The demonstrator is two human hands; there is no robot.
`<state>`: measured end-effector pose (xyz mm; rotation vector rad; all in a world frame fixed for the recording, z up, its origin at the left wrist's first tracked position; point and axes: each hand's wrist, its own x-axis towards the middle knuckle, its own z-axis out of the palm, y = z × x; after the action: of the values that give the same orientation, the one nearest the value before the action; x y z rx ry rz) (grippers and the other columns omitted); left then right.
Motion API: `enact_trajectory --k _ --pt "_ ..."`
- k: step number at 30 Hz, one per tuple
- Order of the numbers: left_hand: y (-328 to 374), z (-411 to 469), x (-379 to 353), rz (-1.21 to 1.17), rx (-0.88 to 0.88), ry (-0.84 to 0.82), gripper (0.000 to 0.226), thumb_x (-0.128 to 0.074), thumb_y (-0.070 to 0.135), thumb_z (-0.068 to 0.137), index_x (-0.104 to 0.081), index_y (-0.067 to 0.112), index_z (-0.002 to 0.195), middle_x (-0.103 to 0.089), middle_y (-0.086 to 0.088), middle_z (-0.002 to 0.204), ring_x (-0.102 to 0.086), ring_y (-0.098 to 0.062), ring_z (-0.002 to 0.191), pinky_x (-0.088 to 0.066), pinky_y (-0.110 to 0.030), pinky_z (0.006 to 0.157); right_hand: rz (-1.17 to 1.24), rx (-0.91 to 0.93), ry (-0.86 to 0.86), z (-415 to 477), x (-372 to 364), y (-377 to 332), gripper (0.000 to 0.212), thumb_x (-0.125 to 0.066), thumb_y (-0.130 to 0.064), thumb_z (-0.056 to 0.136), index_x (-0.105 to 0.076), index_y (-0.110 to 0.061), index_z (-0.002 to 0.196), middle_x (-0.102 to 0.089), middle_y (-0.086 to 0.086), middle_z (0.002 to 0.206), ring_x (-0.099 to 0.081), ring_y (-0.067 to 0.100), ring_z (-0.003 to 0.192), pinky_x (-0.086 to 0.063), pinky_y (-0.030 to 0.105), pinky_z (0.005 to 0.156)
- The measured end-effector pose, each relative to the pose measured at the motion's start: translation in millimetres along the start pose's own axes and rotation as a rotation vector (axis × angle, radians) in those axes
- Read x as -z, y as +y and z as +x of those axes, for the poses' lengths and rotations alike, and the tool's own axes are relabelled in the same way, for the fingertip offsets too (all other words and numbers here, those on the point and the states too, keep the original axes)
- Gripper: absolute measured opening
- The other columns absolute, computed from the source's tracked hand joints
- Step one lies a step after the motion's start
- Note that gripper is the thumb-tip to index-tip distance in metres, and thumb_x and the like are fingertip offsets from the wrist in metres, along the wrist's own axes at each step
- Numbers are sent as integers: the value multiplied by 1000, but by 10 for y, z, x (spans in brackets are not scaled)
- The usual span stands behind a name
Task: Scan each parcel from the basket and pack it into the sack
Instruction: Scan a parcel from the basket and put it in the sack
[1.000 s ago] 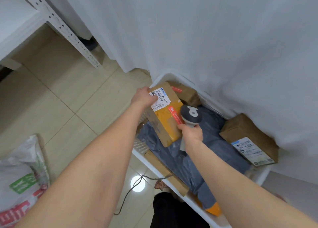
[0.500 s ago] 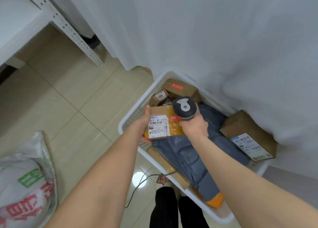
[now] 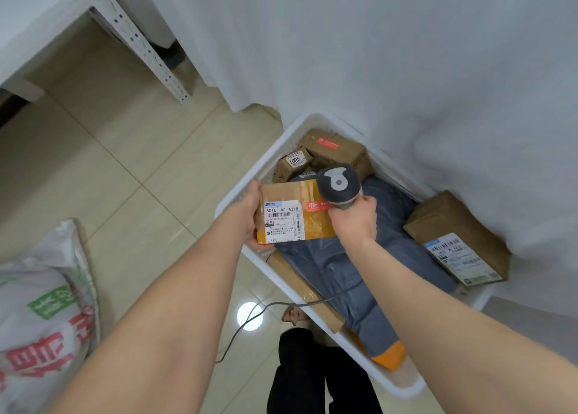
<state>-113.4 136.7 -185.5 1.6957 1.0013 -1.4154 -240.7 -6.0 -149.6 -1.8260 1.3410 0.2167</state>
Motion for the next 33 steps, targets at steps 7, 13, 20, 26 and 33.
enact_trajectory --k 7,13,20,26,33 --pt "235 -1254 229 -197 -207 76 64 -32 72 75 -60 14 69 -68 -12 57 -68 -29 63 -53 -40 78 305 8 -134 -642 488 -650 12 -63 -12 76 -54 -14 69 -63 9 82 -58 30 84 -48 36 73" --pt "263 -2553 492 -365 -303 33 71 -42 79 72 -61 11 79 -66 -20 58 -66 -28 65 -54 -37 66 486 146 -346 -1445 1161 -1275 21 -62 -13 67 -66 -15 47 -67 11 60 -57 21 55 -48 39 65" --pt "86 -3638 853 -508 -402 57 71 -46 79 73 -59 11 81 -67 -19 58 -65 -30 75 -51 -40 75 476 302 -434 -2166 1848 -1775 10 -65 -13 80 -65 -9 71 -63 6 54 -57 17 51 -48 29 56" --pt "69 -4119 1082 -507 -463 79 67 -44 78 74 -58 13 74 -66 -14 54 -63 -28 73 -49 -41 79 317 411 -434 -2565 2050 -2072 20 -61 -12 78 -63 -8 59 -65 3 51 -53 9 41 -46 24 49" --pt "50 -4306 1388 -441 -510 50 68 -40 76 80 -59 11 78 -66 -20 56 -63 -30 78 -47 -45 89 303 424 -379 -2931 1976 -2242 22 -63 -11 81 -64 -6 60 -62 0 47 -52 7 38 -45 21 49"
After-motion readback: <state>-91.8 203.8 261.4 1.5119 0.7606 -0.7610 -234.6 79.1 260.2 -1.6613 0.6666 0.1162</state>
